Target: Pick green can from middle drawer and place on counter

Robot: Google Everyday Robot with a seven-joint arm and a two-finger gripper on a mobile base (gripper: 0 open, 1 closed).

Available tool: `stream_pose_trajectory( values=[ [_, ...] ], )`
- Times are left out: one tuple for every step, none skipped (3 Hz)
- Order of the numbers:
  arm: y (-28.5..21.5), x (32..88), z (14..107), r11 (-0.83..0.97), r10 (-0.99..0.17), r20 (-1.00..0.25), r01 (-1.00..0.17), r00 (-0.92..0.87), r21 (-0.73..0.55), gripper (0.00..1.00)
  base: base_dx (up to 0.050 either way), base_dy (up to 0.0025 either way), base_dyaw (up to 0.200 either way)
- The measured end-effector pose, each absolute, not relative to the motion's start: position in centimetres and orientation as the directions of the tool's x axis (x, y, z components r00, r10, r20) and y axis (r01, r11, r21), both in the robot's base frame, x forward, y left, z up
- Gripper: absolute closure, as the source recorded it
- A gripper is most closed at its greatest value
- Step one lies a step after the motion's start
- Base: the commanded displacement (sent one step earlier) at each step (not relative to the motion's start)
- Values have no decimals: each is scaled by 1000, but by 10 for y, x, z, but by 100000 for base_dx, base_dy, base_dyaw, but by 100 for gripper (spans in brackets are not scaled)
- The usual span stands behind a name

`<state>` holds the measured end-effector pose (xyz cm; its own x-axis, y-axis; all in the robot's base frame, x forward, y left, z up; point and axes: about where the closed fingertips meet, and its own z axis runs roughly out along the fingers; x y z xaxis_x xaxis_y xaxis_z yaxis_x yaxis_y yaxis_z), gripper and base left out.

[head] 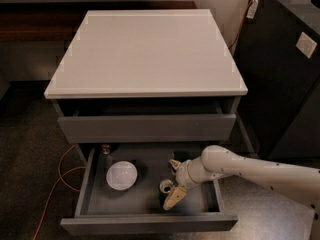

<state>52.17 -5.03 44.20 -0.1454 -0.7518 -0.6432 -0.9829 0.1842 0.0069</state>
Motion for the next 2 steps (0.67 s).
stream_pose_trajectory(
  values=[
    [-50,521,437,179,-766,-626,-984,-143,6,17,0,0,0],
    [-46,516,441,160,-777,-617,-987,-123,-5,48,0,0,0]
  ],
)
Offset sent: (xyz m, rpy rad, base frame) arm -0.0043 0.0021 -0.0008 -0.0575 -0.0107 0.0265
